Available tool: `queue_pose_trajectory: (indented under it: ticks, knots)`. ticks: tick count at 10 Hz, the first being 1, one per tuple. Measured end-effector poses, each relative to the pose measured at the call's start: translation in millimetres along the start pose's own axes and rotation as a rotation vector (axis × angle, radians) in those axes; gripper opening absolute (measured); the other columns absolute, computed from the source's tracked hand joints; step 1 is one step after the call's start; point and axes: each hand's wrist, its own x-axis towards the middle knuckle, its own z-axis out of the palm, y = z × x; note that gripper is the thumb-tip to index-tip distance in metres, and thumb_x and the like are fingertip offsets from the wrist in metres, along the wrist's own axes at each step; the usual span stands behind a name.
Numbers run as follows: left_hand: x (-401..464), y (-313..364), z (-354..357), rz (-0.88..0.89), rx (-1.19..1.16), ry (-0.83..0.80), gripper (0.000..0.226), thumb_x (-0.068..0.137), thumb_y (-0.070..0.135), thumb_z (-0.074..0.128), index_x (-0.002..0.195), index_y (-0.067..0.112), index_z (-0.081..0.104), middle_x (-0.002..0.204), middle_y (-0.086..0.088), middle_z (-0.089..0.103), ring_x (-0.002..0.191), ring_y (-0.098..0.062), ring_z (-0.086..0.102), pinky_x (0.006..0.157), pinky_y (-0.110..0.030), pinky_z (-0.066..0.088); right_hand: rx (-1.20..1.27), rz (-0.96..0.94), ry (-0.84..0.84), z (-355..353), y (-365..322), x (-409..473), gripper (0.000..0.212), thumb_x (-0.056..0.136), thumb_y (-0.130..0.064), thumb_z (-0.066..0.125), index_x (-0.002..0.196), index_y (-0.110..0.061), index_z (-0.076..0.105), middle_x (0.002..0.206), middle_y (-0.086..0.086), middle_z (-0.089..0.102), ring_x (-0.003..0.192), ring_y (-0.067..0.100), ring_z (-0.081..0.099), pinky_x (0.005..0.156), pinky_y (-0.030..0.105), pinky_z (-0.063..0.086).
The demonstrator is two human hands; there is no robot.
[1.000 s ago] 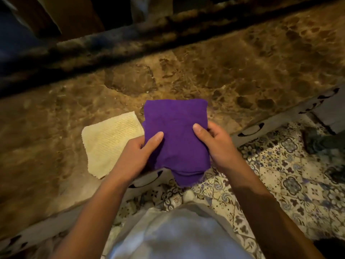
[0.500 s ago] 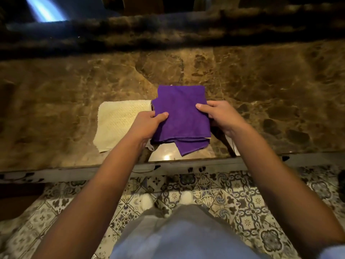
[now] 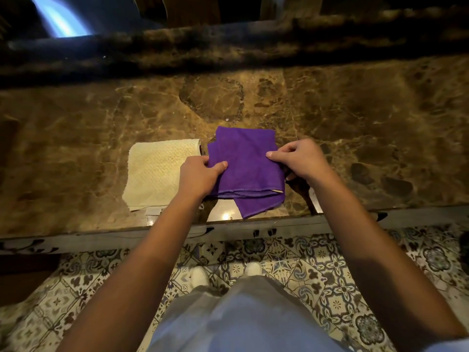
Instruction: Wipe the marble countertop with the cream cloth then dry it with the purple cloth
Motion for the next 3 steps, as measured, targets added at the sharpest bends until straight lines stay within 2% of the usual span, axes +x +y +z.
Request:
queue_pose_trajectory:
  ticks: [1, 2, 3]
  knots:
    - [-4.6, 2.9, -3.4, -0.001, -0.003, -0.025, 0.024, 0.089, 0.039, 0.078, 0.088, 0.015, 0.079, 0.081, -0.002, 0.076, 0.086, -0.029, 0.074, 0.074, -0.041, 0.058, 0.039, 0.01, 0.005, -3.4, 1.9, -5.8, 0.022, 0.081, -0.029, 0.088, 0.075, -0.01, 0.077, 0.054, -0.004, 0.07, 0.047, 0.01, 0.066, 0.042, 0.022, 0.05]
    - [-13.1, 6.0, -12.1, 0.028, -0.002, -0.047, 0.033, 0.089, 0.04, 0.077, 0.102, 0.011, 0.081, 0.093, -0.007, 0.08, 0.087, -0.027, 0.075, 0.081, -0.048, 0.061, 0.026, 0.002, 0.021, -6.6, -1.8, -14.8, 0.02, 0.081, -0.03, 0.087, 0.075, -0.013, 0.078, 0.061, -0.003, 0.074, 0.058, 0.016, 0.072, 0.045, 0.024, 0.054]
    - [-34.3, 1.8, -26.1, 0.106, 0.139, 0.06, 0.05, 0.091, 0.045, 0.073, 0.131, 0.016, 0.071, 0.113, -0.004, 0.079, 0.096, -0.027, 0.076, 0.083, -0.043, 0.062, -0.045, -0.035, 0.175, -9.3, -6.3, -29.8, 0.019, 0.083, -0.037, 0.082, 0.079, -0.019, 0.078, 0.074, 0.0, 0.077, 0.07, 0.02, 0.075, 0.058, 0.035, 0.063]
